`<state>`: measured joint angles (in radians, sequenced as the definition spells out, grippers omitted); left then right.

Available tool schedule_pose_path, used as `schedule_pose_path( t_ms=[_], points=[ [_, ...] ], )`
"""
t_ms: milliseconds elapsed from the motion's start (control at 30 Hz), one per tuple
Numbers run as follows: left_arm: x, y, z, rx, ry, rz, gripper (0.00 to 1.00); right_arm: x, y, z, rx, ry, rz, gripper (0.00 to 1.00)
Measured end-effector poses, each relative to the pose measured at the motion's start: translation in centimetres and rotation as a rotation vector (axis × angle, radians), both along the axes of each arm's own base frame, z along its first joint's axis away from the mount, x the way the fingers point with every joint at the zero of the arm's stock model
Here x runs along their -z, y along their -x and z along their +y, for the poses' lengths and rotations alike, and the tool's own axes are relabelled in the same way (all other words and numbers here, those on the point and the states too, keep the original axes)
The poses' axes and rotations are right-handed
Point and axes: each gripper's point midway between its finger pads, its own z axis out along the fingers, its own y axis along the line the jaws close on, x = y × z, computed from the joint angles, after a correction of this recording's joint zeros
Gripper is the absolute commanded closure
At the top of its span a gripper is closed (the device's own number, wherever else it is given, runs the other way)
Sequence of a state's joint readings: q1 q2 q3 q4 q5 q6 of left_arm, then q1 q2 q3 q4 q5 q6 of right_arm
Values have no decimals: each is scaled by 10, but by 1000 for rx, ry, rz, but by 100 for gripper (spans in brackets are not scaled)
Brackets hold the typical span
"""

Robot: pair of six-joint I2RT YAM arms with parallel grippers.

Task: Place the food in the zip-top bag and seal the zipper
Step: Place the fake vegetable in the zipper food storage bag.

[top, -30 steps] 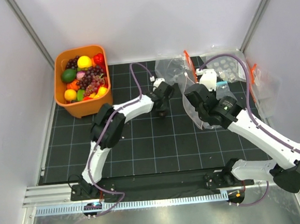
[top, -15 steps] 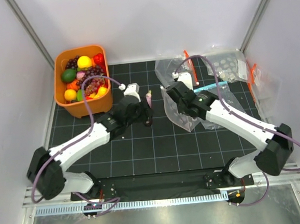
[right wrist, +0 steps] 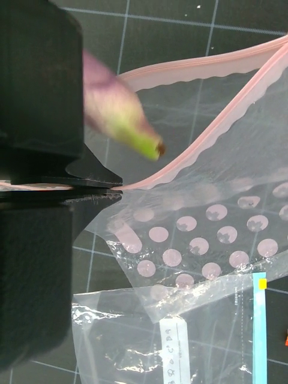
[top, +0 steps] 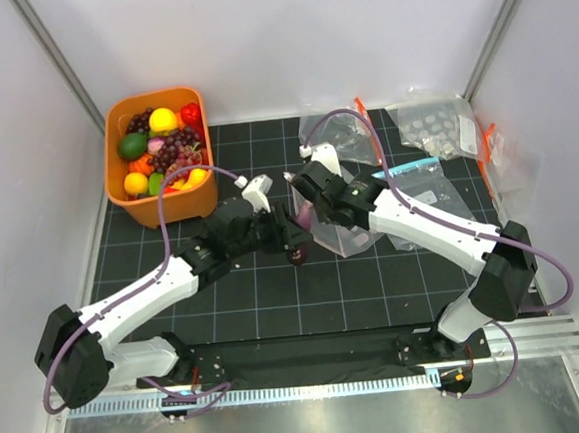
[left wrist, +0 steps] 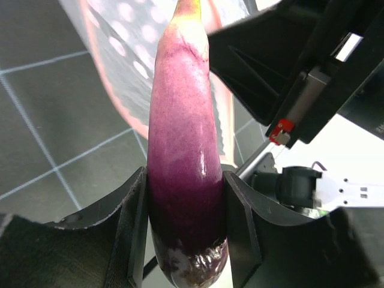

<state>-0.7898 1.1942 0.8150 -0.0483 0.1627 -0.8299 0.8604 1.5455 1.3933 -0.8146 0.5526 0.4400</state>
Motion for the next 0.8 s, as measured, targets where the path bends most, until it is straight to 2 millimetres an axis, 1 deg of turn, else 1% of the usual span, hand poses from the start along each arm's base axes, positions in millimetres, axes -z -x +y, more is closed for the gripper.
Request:
schedule_pose_path(
  t_ms=[100,333,367,433,467,533,567,600,700,800],
  points=[
    [4,2,-5,18,9,25,80,-3,1,4,-5,-1,-12,99],
    [40,-4,-13,14,-67,116,79,-6,5,8,-11,23,-41,99],
    [43,-7,-14,12,-81,124,77,-6,7,10,-14,27,-47,99],
    [44,-12,-16,5,-96,126,73,-6,9,13,-21,31,-52,99],
    [43,-15,-18,3,-101,121,61,-6,11,15,-25,29,-53,99],
    [36,-23,-21,-8,-110,101,42,-6,13,17,-27,24,-53,99],
    [34,-26,-22,-11,-116,95,25,-6,14,18,-27,21,-54,99],
    [29,-30,-24,-14,-121,81,20,-5,14,19,-25,19,-54,99],
    [29,-40,-21,-45,-144,72,9,-8,16,12,-6,4,-64,99],
    [29,-39,-20,-49,-150,71,7,-7,23,5,5,-24,-67,99]
  ],
)
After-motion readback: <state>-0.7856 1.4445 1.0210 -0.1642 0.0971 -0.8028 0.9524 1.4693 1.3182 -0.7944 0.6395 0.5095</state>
